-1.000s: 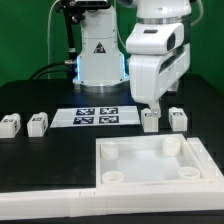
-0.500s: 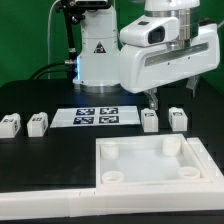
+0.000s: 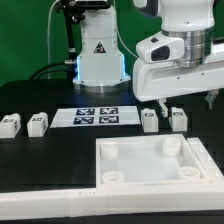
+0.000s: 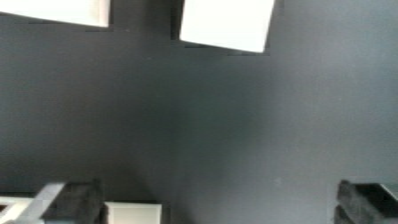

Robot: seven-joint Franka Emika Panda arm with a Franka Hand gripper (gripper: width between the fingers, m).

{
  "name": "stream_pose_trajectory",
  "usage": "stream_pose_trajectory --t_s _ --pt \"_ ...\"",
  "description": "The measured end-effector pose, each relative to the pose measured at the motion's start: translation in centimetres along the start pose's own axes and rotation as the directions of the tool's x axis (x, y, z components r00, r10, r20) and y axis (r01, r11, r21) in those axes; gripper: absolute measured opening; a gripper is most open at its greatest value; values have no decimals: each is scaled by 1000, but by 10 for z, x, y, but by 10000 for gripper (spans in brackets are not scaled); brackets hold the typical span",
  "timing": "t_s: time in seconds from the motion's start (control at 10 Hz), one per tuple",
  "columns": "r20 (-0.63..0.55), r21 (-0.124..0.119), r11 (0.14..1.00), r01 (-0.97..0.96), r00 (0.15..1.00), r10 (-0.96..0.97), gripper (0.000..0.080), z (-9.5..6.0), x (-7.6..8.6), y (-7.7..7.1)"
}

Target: Assemble one leg

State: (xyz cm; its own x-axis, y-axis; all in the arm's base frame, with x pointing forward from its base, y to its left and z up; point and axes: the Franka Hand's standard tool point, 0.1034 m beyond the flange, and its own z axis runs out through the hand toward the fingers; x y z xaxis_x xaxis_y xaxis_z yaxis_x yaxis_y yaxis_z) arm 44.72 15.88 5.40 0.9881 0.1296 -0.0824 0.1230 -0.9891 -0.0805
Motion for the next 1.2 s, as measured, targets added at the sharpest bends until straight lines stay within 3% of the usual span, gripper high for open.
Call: stream_pose_trajectory --t_s 0.1,0.3,0.6,0.9,1.2 --pt "44 -5 1000 -5 999 6 649 1 -4 1" --pt "293 23 989 -148 947 135 649 9 -17 -7" --pt "554 22 982 -189 820 145 649 18 -28 -14" --pt "723 47 987 -154 687 73 649 20 -33 -15" --pt "712 50 986 -156 698 74 649 24 -29 -16"
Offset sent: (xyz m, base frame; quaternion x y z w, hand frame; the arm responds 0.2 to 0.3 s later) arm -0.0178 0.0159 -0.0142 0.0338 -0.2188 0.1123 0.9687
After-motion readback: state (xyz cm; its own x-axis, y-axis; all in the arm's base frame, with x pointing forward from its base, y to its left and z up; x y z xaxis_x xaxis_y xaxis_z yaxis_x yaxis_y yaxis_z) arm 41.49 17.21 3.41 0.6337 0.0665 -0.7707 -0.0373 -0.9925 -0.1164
